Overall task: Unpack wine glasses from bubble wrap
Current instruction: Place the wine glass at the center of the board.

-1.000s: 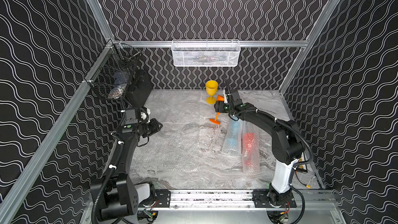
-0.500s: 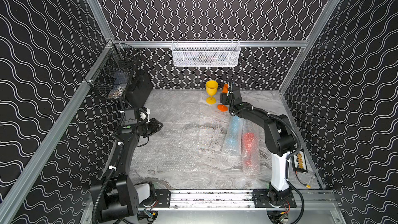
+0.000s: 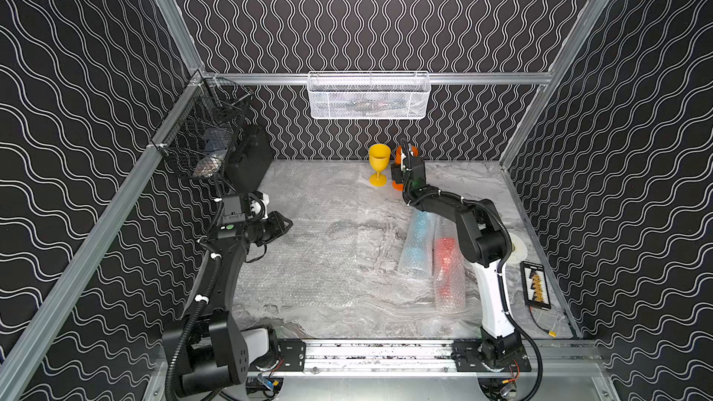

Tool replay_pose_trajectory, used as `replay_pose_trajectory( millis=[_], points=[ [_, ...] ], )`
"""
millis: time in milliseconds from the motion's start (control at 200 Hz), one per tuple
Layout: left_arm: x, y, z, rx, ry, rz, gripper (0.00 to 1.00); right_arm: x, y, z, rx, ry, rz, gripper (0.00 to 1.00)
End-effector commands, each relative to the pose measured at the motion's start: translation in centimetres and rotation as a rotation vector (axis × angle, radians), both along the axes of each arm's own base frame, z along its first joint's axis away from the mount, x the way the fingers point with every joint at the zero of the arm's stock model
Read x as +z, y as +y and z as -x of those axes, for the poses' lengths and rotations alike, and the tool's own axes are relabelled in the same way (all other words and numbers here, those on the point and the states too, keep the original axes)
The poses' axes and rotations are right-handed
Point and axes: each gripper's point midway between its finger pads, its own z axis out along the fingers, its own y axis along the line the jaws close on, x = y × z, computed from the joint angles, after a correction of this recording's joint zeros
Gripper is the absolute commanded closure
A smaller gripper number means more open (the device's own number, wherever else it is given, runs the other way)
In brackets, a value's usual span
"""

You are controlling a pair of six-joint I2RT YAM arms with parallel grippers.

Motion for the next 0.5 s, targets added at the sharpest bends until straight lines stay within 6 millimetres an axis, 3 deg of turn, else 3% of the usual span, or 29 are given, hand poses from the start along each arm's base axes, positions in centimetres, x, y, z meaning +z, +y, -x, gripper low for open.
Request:
replay_pose_trajectory(
  millis=[0,495],
  points=[
    [0.0,-0.2,-0.3,-0.009,-0.013,0.02,0.68,1.2,0.1,-1.1,0.002,-0.069,0.038,0.19],
    [0.1,0.1,-0.3,-0.002,-0.015,0.022,0.68,0.3,0.9,-0.7,0.034,-0.05,-0.073,0.19]
  ],
)
